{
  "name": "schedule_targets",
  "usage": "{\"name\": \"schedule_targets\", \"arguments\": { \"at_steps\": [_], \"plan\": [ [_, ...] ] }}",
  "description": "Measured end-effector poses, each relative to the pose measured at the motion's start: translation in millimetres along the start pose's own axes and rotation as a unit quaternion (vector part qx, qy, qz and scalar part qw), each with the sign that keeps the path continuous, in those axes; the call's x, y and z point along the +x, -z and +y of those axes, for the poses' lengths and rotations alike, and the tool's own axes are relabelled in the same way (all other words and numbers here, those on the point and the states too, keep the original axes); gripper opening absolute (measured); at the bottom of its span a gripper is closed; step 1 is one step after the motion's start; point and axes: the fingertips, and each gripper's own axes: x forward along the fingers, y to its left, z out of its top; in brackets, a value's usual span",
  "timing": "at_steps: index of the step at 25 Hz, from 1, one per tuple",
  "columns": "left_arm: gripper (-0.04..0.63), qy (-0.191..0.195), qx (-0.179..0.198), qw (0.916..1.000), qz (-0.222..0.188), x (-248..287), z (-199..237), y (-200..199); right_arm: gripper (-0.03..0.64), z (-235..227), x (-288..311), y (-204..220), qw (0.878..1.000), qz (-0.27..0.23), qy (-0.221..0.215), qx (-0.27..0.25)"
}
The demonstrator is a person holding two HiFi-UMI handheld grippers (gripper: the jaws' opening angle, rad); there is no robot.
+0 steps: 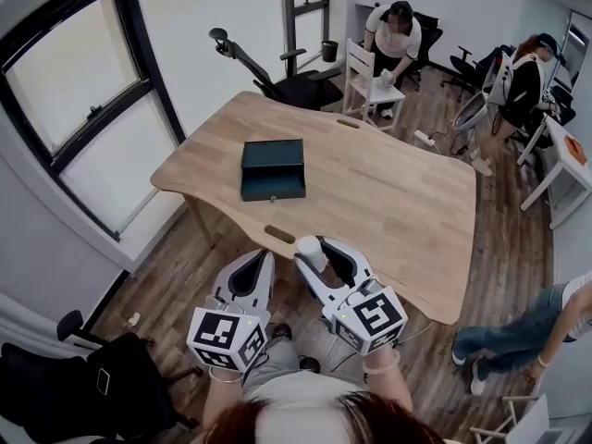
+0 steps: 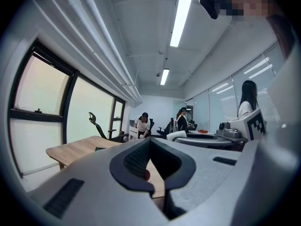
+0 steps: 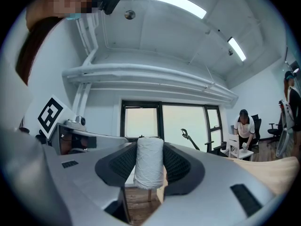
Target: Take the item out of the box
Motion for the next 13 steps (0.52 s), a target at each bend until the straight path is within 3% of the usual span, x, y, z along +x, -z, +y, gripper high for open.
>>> {"name": "schedule_targets", "arguments": {
  "at_steps": [13],
  "plan": [
    [0.008, 0.006, 0.001, 0.9999, 0.009, 4.6, -1.3, 4.6, 0.190, -3.0, 2.9, 2.8, 1.000, 0.002, 0.001, 0.005]
  ]
}}
